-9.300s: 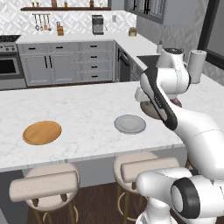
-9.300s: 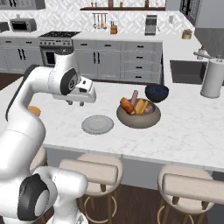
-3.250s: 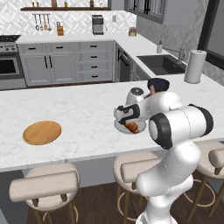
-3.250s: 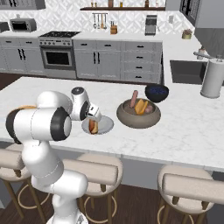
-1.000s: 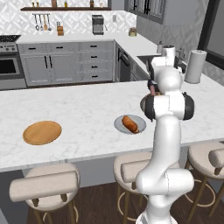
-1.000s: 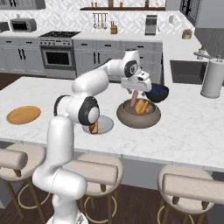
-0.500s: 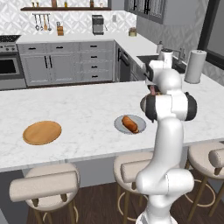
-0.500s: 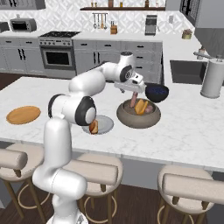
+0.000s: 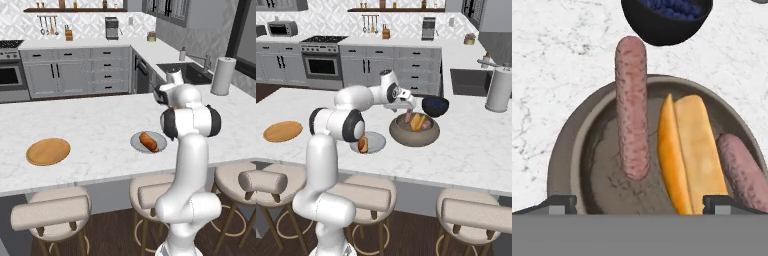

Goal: Place one bun and one sausage from the bowl on each plate.

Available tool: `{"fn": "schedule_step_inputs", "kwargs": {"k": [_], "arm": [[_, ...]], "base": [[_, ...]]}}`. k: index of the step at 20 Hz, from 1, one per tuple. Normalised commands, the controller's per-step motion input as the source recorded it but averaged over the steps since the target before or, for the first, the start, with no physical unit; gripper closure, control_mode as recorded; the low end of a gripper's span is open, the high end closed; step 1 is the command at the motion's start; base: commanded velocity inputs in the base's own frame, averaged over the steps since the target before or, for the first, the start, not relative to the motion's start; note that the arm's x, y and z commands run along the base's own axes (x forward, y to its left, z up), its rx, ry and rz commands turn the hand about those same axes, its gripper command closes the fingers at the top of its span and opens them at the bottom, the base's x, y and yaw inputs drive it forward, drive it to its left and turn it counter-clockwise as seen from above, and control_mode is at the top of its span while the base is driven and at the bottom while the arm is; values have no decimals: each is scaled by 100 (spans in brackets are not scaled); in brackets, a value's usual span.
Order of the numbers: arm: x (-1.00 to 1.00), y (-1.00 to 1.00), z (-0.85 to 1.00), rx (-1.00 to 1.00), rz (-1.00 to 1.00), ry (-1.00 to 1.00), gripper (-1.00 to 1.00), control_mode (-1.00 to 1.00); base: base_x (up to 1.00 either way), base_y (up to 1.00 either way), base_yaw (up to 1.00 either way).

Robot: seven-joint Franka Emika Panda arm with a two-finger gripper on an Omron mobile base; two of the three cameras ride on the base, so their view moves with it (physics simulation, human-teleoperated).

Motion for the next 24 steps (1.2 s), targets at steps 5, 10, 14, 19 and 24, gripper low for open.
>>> {"fn": "schedule_step_inputs", "kwargs": {"k": [5,10,14,19,24], "arm": [[53,-11,-3,0,3,12,-100,-100],[32,-25,-5,0,0,16,-100,-100],[14,-4,-34,0,0,5,-100,-100],[1,0,-48,3,0,0,-100,-100],[0,-8,-31,2,0,0,-100,-100]], "base": [[0,0,0],[0,0,0],[0,0,0],[0,0,0],[0,0,0]]}}
